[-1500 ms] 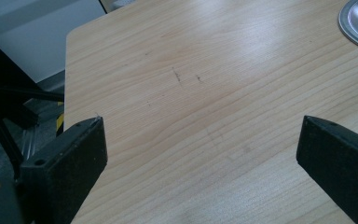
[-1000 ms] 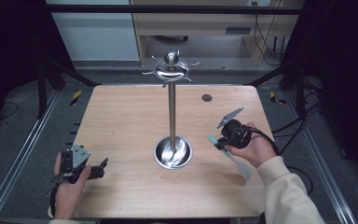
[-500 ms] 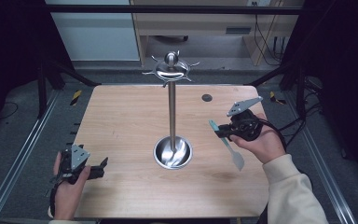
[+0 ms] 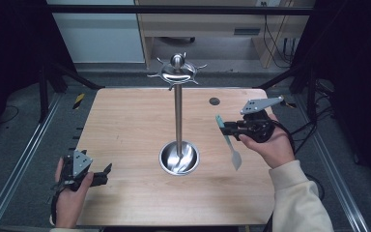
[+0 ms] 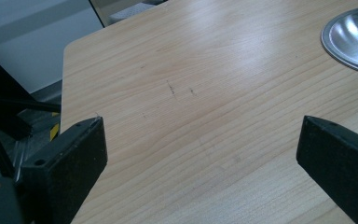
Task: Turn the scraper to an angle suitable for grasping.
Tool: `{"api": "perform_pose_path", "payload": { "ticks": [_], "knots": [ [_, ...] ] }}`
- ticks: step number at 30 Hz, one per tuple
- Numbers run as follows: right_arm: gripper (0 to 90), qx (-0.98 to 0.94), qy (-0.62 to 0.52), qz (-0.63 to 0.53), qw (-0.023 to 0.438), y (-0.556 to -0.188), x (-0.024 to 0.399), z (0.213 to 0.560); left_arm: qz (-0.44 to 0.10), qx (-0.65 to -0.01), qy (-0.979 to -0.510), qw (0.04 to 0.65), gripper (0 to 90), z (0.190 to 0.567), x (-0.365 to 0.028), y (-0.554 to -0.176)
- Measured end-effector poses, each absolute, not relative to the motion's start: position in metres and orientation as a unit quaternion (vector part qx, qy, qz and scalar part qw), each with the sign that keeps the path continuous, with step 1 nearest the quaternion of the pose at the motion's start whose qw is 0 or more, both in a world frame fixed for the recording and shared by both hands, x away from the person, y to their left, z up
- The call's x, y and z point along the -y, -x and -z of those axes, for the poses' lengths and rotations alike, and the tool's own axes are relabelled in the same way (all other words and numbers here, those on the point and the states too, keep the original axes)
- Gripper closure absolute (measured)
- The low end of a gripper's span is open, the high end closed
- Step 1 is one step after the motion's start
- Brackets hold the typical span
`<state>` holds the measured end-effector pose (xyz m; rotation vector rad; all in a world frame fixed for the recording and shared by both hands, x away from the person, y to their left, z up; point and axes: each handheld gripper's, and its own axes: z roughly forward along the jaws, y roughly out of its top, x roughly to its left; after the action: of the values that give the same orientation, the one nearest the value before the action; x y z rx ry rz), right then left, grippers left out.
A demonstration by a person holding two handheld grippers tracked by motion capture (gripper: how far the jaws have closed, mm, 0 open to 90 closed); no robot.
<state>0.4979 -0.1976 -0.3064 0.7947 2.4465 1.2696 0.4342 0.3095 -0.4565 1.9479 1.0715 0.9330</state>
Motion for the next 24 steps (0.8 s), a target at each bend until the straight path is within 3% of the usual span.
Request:
{"api": "perform_pose_path", "payload": {
  "ticks": [24],
  "knots": [
    [74.8,-0.799,-0.278,-0.508,0.160,-0.492,0.203,0.286,-0.362,-0.419,-0.756,0.351,1.5,0.457,-0.310,-0.433]
  ]
}}
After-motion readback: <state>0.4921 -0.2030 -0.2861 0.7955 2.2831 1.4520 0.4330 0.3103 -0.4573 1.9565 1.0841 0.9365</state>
